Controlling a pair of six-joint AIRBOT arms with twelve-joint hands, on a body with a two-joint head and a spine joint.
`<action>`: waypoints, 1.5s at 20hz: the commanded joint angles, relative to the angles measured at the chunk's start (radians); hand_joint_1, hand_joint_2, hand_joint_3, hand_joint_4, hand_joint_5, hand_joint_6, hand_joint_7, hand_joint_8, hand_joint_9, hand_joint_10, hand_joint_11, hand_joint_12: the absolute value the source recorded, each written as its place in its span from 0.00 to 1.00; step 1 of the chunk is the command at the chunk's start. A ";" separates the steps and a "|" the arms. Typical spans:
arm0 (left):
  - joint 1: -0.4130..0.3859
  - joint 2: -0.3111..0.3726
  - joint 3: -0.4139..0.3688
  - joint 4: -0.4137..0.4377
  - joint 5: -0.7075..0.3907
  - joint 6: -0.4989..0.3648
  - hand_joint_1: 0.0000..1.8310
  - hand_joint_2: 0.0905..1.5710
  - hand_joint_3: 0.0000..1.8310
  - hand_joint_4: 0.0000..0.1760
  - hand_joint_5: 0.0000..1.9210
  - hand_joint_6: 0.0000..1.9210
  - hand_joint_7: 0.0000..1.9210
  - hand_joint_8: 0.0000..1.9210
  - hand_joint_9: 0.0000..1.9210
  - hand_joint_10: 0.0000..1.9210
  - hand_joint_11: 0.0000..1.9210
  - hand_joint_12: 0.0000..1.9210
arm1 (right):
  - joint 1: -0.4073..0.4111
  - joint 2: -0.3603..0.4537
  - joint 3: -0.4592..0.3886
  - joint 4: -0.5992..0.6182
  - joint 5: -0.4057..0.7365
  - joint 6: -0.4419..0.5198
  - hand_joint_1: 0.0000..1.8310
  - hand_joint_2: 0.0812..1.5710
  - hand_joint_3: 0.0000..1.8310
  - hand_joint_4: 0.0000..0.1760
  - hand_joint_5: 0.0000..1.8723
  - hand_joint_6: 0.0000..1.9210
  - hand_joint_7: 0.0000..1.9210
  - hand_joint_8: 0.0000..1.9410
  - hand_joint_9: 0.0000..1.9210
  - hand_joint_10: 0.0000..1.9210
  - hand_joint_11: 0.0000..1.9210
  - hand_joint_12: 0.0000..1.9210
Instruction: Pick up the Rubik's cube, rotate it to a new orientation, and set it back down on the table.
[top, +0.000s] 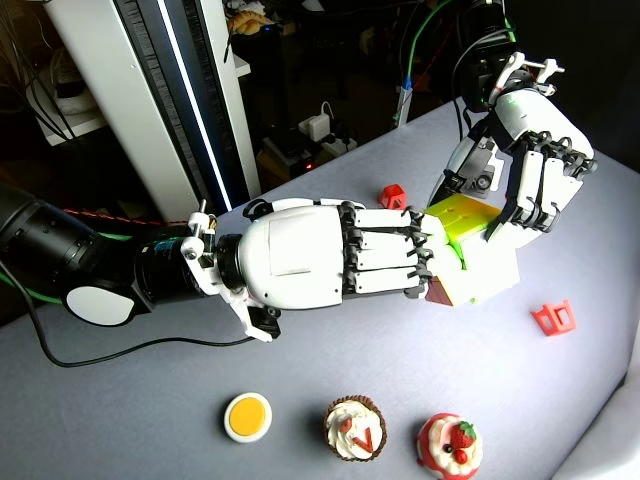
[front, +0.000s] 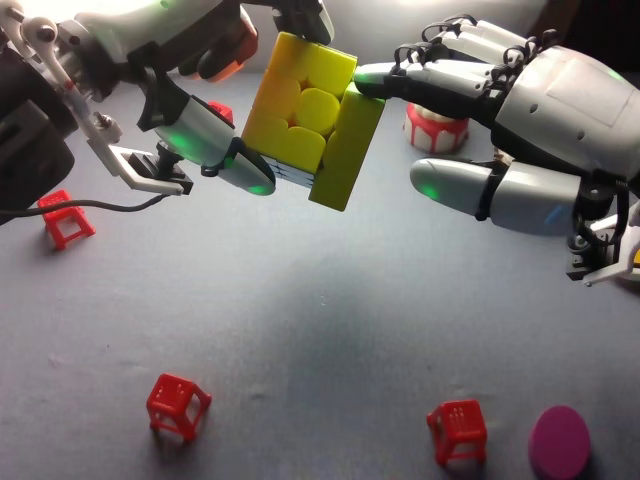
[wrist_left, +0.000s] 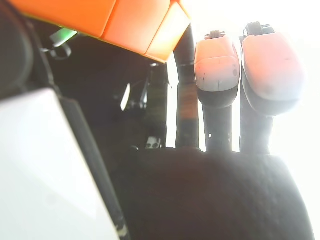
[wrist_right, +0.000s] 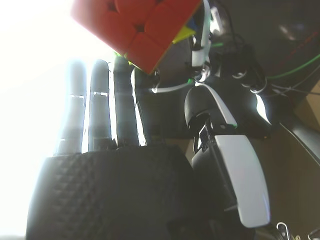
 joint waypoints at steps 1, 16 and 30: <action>-0.009 0.000 0.006 -0.051 -0.157 -0.010 0.80 0.36 0.58 0.00 0.62 1.00 0.67 1.00 0.70 1.00 0.73 1.00 | 0.006 -0.002 -0.013 -0.007 0.145 0.009 0.01 0.95 0.00 0.00 0.13 0.10 0.18 0.00 0.03 0.49 0.00 0.75; -0.005 -0.002 0.009 -0.066 -0.161 -0.009 0.80 0.40 0.53 0.00 0.60 1.00 0.65 1.00 0.69 1.00 0.73 1.00 | -0.016 0.002 -0.053 -0.083 0.160 0.009 0.00 0.98 0.00 0.00 0.12 0.13 0.16 0.00 0.00 0.50 0.00 0.67; 0.025 -0.015 0.013 -0.071 -0.125 -0.014 0.82 0.39 0.54 0.00 0.63 1.00 0.71 1.00 0.75 1.00 0.80 1.00 | -0.029 0.070 -0.116 -0.033 0.206 0.009 0.04 0.93 0.00 0.00 0.05 0.19 0.08 0.01 0.01 0.19 0.00 0.52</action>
